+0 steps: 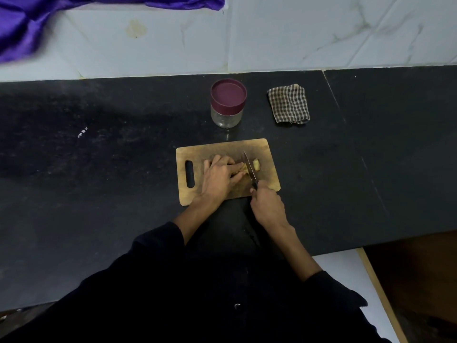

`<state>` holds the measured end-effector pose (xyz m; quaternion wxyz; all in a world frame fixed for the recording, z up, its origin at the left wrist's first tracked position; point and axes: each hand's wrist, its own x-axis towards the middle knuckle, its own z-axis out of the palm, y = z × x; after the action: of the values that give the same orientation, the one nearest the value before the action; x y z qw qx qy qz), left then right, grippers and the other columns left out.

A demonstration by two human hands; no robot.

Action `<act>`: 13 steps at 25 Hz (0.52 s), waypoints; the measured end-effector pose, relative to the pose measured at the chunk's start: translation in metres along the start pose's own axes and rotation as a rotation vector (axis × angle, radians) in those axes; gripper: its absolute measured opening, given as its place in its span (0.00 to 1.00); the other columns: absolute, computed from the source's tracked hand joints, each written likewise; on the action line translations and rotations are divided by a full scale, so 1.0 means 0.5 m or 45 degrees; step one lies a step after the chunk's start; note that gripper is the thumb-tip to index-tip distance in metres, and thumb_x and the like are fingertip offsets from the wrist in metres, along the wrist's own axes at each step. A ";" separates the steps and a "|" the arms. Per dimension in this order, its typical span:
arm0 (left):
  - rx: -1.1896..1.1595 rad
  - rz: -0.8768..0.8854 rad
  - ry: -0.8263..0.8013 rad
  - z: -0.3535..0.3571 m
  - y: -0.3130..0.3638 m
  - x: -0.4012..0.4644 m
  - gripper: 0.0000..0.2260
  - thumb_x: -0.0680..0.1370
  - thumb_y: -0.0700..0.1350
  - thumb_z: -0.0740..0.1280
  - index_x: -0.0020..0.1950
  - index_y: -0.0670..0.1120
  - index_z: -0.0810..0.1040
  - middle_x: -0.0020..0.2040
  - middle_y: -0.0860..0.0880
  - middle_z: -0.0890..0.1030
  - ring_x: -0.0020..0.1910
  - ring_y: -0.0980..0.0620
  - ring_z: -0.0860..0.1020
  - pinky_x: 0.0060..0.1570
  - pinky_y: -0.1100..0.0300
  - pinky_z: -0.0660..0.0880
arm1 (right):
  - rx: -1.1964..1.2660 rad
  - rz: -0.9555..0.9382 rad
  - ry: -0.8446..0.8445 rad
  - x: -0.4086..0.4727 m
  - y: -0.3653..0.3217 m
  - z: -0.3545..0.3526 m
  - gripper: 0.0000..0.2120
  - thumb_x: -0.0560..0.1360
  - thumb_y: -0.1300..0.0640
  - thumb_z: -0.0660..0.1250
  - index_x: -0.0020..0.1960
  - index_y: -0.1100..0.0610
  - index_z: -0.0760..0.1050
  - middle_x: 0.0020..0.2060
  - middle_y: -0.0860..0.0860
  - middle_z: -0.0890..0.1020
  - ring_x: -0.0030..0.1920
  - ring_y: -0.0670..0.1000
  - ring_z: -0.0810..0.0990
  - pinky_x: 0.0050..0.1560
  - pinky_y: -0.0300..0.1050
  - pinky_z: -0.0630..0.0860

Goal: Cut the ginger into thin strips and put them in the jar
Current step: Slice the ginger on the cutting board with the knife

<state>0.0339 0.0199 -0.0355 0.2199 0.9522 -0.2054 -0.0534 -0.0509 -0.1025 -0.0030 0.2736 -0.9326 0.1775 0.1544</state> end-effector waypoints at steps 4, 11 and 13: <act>-0.007 0.002 -0.002 -0.003 0.002 0.000 0.15 0.79 0.52 0.63 0.66 0.52 0.77 0.59 0.51 0.77 0.57 0.50 0.69 0.56 0.52 0.62 | -0.004 -0.009 0.009 0.001 0.000 0.001 0.08 0.84 0.55 0.55 0.58 0.57 0.68 0.44 0.52 0.77 0.46 0.56 0.79 0.44 0.52 0.73; -0.007 0.002 0.000 -0.002 0.002 0.000 0.15 0.79 0.52 0.63 0.65 0.53 0.77 0.58 0.51 0.77 0.57 0.50 0.69 0.56 0.52 0.61 | 0.004 -0.021 0.019 -0.001 -0.003 0.003 0.07 0.84 0.54 0.55 0.57 0.57 0.68 0.46 0.56 0.80 0.47 0.58 0.80 0.47 0.55 0.76; -0.011 0.003 0.002 -0.001 0.001 -0.001 0.15 0.79 0.52 0.64 0.65 0.52 0.77 0.58 0.51 0.77 0.57 0.50 0.69 0.56 0.52 0.62 | -0.008 -0.011 0.016 -0.001 -0.007 0.003 0.07 0.84 0.55 0.55 0.57 0.57 0.68 0.47 0.56 0.80 0.48 0.58 0.80 0.48 0.57 0.76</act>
<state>0.0335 0.0198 -0.0345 0.2244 0.9510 -0.2061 -0.0534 -0.0504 -0.0989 -0.0023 0.2702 -0.9353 0.1746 0.1477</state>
